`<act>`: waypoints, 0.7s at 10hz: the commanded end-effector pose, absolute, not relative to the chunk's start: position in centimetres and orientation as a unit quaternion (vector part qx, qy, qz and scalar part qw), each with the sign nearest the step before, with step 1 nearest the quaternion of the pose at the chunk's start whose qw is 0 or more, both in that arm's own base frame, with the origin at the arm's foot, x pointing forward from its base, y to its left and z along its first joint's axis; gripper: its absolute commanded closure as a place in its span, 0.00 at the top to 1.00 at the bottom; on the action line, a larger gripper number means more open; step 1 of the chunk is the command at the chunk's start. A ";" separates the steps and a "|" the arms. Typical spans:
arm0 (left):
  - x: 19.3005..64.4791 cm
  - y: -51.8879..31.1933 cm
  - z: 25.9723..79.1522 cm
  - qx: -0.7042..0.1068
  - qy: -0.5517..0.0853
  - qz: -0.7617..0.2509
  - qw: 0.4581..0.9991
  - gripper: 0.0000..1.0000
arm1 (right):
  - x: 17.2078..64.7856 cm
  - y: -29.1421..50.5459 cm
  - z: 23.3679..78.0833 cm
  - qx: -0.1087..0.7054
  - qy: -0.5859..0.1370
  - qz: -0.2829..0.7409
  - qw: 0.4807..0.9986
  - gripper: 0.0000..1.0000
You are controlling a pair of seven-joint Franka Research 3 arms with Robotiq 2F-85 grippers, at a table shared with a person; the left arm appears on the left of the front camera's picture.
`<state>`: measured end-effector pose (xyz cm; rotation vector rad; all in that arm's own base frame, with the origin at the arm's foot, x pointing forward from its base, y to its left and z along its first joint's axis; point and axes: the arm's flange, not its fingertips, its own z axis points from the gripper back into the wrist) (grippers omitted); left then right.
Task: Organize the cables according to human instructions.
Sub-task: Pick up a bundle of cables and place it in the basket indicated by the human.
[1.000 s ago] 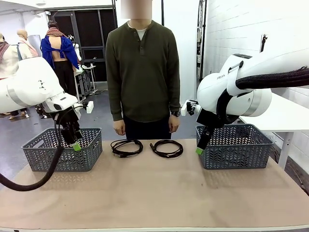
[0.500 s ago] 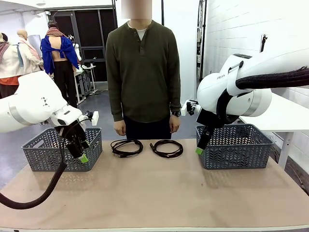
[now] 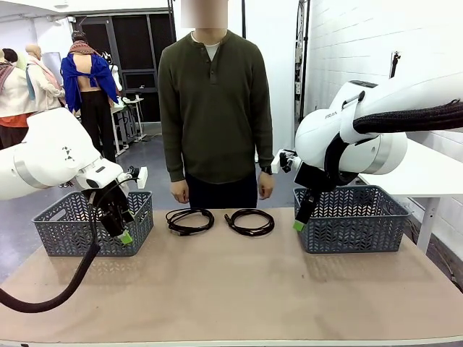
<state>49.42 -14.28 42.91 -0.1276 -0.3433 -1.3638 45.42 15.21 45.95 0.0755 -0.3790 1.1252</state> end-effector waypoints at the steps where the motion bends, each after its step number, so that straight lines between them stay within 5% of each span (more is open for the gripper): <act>1: 49.4 -14.3 43.3 -0.062 -0.152 -0.627 0.762 1.00 | 45.4 15.2 45.9 0.033 -0.178 0.529 0.829 1.00; 7: 49.4 -14.3 43.3 -0.062 -0.152 -0.627 0.762 1.00 | 45.4 15.2 45.9 0.033 -0.178 0.529 0.829 1.00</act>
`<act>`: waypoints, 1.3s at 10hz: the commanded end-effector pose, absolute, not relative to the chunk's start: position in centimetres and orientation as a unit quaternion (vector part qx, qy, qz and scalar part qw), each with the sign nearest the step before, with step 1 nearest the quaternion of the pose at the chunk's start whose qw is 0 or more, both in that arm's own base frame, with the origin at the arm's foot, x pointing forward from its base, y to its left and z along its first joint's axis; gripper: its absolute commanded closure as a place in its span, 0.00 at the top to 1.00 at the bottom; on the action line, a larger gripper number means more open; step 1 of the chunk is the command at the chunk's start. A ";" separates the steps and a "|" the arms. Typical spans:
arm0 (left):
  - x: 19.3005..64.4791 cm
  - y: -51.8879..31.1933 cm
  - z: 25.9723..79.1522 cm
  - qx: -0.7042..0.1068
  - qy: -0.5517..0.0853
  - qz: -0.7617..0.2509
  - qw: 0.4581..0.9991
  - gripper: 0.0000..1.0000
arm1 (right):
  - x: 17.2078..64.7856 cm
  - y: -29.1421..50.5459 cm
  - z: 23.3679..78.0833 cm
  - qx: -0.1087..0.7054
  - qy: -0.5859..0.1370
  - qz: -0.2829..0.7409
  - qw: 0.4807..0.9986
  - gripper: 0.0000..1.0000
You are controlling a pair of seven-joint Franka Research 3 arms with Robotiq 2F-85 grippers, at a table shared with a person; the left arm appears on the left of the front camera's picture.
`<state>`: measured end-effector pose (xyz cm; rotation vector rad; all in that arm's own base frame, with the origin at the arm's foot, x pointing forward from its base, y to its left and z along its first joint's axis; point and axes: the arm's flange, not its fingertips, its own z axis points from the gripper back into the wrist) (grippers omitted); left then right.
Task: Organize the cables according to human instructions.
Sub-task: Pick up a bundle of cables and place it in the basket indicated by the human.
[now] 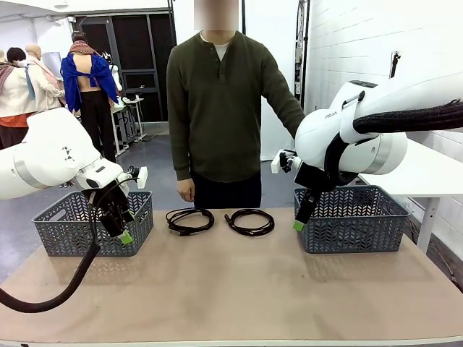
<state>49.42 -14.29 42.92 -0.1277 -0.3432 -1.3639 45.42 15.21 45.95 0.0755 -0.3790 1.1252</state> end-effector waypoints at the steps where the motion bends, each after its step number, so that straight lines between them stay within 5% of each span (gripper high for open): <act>1: 49.4 -14.3 43.3 -0.062 -0.152 -0.627 0.762 1.00 | 45.4 15.2 45.9 0.033 -0.178 0.529 0.829 1.00; 13: 49.4 -14.3 43.3 -0.062 -0.152 -0.627 0.762 1.00 | 45.4 15.2 45.9 0.036 -0.179 0.530 0.828 1.00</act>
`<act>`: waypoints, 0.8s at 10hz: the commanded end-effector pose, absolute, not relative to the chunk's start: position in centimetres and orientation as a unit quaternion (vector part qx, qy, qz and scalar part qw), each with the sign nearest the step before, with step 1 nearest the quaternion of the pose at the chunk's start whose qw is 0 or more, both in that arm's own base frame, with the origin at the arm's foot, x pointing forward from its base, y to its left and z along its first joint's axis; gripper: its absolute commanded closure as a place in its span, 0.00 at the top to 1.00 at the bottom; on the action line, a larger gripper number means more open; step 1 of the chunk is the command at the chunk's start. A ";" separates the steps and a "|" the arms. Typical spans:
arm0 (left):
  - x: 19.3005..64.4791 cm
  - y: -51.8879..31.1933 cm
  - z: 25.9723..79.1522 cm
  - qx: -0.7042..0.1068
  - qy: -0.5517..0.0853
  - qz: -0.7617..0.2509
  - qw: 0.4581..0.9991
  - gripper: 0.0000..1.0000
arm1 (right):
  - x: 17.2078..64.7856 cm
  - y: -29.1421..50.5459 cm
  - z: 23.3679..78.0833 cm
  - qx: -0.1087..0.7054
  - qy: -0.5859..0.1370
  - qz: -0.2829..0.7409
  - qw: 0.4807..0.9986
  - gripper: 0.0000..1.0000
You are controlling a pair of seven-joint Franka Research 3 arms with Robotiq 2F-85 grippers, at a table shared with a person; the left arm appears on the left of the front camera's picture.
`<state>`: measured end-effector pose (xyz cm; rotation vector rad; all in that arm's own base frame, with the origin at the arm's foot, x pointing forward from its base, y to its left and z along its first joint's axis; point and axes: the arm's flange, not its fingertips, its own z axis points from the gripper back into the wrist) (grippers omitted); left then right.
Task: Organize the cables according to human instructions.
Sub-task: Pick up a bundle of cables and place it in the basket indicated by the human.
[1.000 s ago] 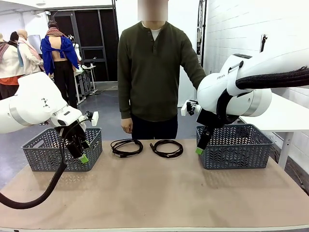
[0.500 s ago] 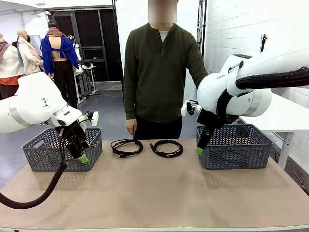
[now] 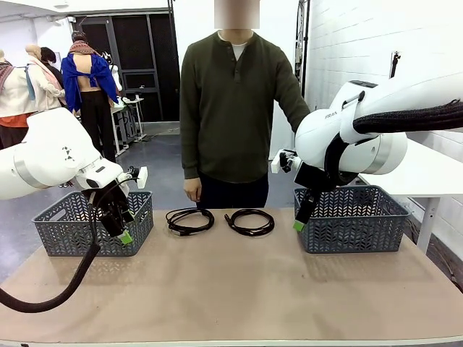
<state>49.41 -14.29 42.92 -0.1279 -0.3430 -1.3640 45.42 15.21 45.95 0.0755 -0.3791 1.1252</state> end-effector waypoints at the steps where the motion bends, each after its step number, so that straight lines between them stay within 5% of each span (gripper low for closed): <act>1: 49.4 -14.3 43.3 -0.062 -0.152 -0.627 0.762 1.00 | 46.4 16.0 46.4 0.023 -0.171 0.517 0.838 1.00; 8: 49.4 -14.3 43.3 -0.062 -0.152 -0.627 0.762 1.00 | 57.3 25.4 46.2 -0.002 -0.133 0.489 0.862 1.00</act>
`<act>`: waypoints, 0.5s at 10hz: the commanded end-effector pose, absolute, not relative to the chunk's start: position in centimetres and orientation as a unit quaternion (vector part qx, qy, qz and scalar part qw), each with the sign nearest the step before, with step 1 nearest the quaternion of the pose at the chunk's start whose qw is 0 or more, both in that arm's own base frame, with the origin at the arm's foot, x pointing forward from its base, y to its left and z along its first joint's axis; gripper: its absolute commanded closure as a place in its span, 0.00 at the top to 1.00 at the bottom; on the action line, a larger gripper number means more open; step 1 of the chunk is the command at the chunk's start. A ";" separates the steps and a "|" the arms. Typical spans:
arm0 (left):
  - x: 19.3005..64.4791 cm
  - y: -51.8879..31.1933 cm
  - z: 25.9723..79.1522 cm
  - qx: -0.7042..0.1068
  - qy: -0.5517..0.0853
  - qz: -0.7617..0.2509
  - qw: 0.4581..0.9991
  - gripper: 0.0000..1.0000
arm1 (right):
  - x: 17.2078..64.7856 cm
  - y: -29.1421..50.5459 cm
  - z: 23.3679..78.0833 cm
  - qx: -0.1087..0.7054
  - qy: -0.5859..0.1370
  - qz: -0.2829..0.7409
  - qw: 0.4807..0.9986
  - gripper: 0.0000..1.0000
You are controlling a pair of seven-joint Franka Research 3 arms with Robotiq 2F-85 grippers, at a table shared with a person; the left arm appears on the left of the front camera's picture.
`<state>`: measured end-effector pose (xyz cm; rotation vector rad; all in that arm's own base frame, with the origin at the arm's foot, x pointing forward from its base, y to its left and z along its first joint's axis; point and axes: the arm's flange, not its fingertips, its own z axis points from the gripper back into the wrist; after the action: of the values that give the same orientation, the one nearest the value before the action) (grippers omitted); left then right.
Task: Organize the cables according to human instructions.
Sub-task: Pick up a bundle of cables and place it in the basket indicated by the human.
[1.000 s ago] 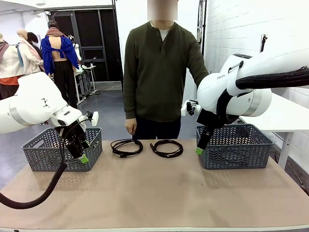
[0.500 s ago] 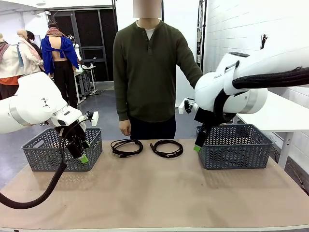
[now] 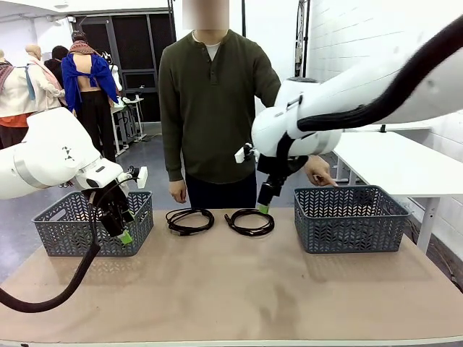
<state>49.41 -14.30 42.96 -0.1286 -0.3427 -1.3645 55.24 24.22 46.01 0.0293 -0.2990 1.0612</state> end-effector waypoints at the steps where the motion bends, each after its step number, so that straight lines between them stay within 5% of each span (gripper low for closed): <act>1: 49.4 -14.3 43.3 -0.062 -0.152 -0.627 0.762 1.00 | 58.7 26.5 45.7 0.001 -0.140 0.479 0.866 1.00; 5: 49.4 -14.3 43.3 -0.062 -0.152 -0.627 0.762 1.00 | 61.3 29.9 43.3 -0.022 -0.130 0.460 0.878 1.00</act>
<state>49.41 -14.29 42.96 -0.1296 -0.3418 -1.3645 60.81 29.16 43.30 -0.0142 -0.2961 0.9820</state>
